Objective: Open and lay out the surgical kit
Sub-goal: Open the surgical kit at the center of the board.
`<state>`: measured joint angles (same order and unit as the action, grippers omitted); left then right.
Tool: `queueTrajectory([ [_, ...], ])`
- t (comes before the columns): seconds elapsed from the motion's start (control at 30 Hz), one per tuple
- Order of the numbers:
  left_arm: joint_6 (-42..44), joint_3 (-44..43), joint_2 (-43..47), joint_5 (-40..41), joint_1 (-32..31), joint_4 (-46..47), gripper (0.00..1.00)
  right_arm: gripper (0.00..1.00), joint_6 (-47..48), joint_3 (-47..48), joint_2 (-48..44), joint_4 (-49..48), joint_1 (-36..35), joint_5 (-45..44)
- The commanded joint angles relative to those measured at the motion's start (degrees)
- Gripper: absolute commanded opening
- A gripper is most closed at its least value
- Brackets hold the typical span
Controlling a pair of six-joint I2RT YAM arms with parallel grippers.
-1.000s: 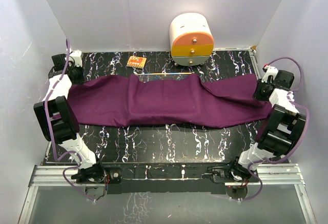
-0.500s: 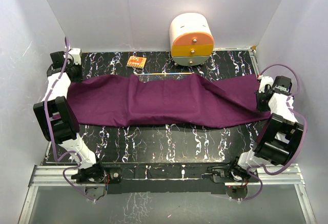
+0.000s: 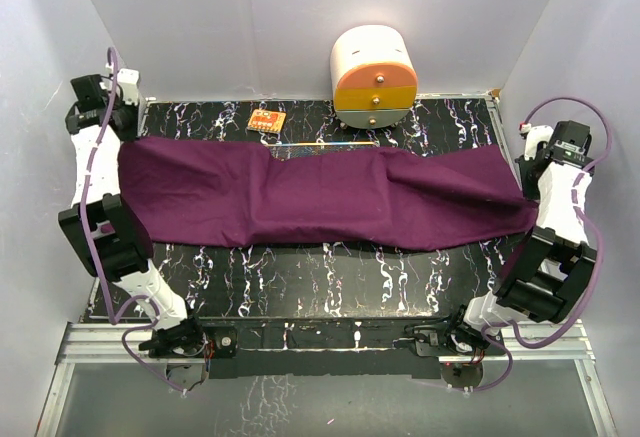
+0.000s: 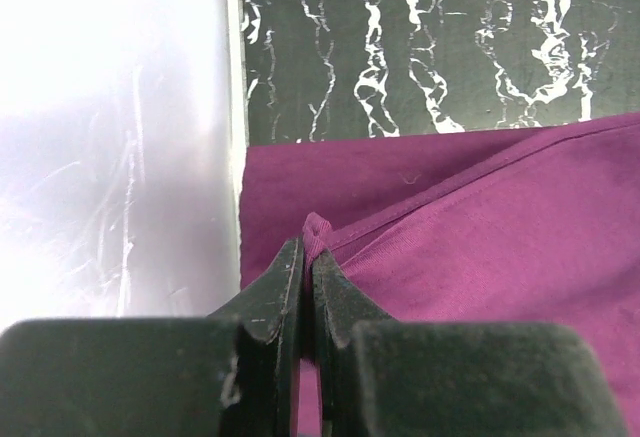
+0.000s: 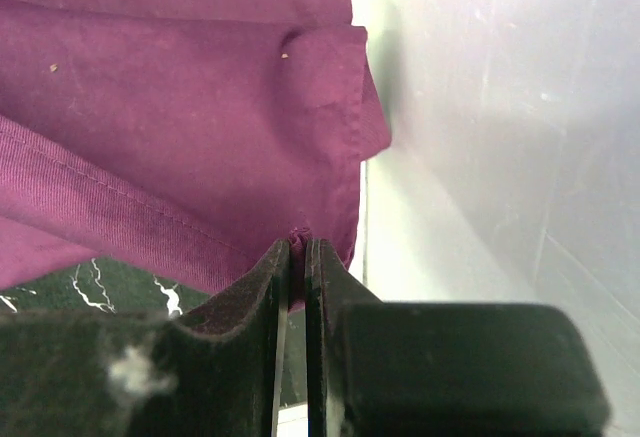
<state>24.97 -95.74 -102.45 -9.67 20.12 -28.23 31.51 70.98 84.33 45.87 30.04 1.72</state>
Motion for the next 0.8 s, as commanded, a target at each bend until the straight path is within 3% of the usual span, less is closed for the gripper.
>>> queueTrajectory([
  [0.0,1.1,-4.4,2.9,-0.7,2.7,-5.4,0.00,0.00,1.2,4.2,-2.5,3.8,0.9,-5.3],
  [0.37,-0.7,-8.0,7.2,-3.9,9.4,-7.5,0.00,0.00,3.5,10.3,-3.7,8.4,6.2,-5.3],
  [0.77,0.7,-4.1,12.7,-9.9,19.7,-9.9,0.00,0.00,10.2,8.4,-3.5,10.0,14.4,-1.4],
])
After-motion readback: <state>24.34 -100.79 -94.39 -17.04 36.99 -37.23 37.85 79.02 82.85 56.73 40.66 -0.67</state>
